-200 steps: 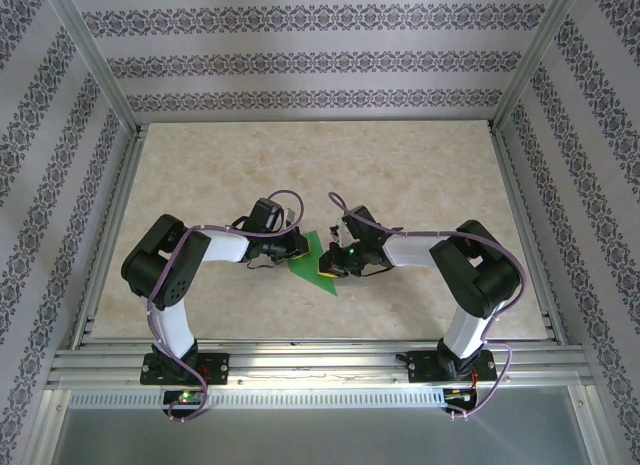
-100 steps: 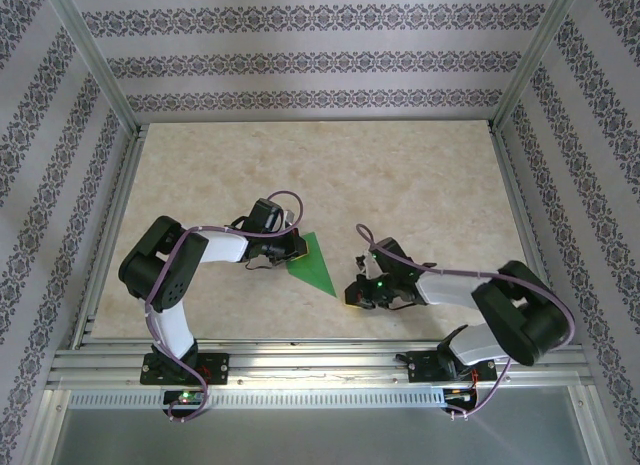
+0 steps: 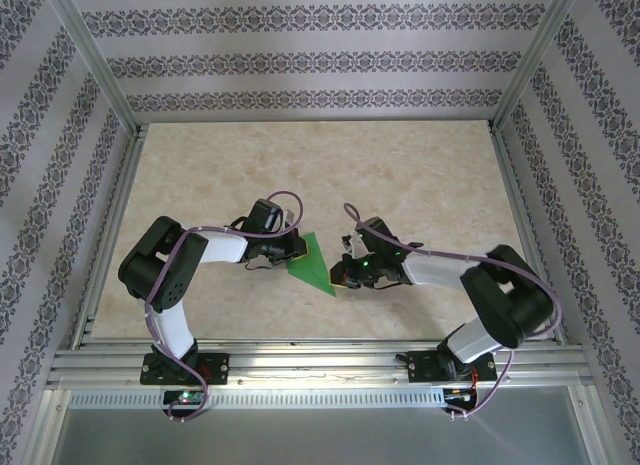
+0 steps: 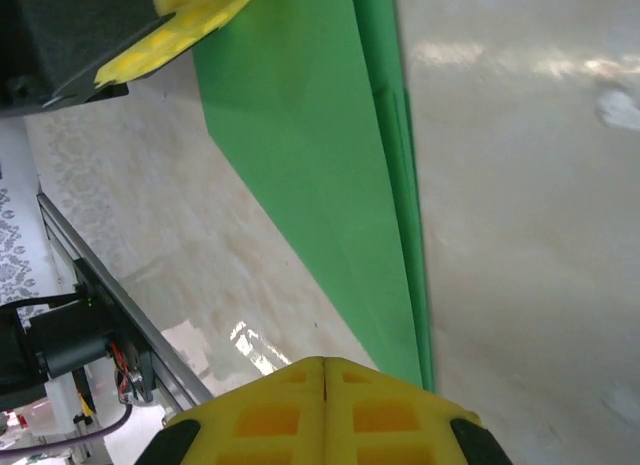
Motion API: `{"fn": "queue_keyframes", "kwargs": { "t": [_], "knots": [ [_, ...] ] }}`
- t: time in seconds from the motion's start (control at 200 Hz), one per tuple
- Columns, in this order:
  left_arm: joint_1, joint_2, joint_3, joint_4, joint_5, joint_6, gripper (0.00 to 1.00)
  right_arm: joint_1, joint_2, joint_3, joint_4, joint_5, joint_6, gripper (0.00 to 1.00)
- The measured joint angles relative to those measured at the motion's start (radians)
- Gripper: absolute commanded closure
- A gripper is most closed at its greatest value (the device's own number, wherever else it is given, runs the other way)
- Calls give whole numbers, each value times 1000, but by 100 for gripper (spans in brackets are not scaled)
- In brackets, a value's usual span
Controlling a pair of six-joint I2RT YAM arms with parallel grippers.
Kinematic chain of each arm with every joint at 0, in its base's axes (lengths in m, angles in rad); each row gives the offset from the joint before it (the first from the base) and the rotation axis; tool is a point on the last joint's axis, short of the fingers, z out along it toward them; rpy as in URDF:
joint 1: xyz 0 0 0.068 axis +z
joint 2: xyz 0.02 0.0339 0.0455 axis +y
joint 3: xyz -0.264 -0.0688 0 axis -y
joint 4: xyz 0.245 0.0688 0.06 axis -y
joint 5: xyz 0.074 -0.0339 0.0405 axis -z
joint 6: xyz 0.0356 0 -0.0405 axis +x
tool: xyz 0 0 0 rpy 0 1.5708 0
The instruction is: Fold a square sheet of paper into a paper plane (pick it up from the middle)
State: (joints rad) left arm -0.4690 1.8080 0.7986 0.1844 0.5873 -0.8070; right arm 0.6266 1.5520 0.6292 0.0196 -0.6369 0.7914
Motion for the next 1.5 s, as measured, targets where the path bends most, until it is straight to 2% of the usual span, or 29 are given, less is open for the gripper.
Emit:
{"fn": "queue_keyframes", "kwargs": {
  "t": [0.16,0.305,0.575,0.774,1.014,1.324,1.499],
  "knots": [
    [0,0,0,-1,0,3,99,25,72,29,6,-16,-10,100],
    [0,6,11,-14,6,13,99,25,86,-18,18,-24,-26,100],
    [0,17,32,-37,23,23,99,10,-14,-113,20,-43,-34,100],
    [0,26,39,-35,34,22,99,10,-87,-63,-28,-43,-34,100],
    [0,26,39,-35,37,24,98,10,63,79,-6,-34,-12,100],
    [0,26,40,-35,42,37,98,10,168,82,10,-7,-5,100],
    [0,24,69,-66,69,40,88,4,165,32,100,-24,10,100]
  ]
}}
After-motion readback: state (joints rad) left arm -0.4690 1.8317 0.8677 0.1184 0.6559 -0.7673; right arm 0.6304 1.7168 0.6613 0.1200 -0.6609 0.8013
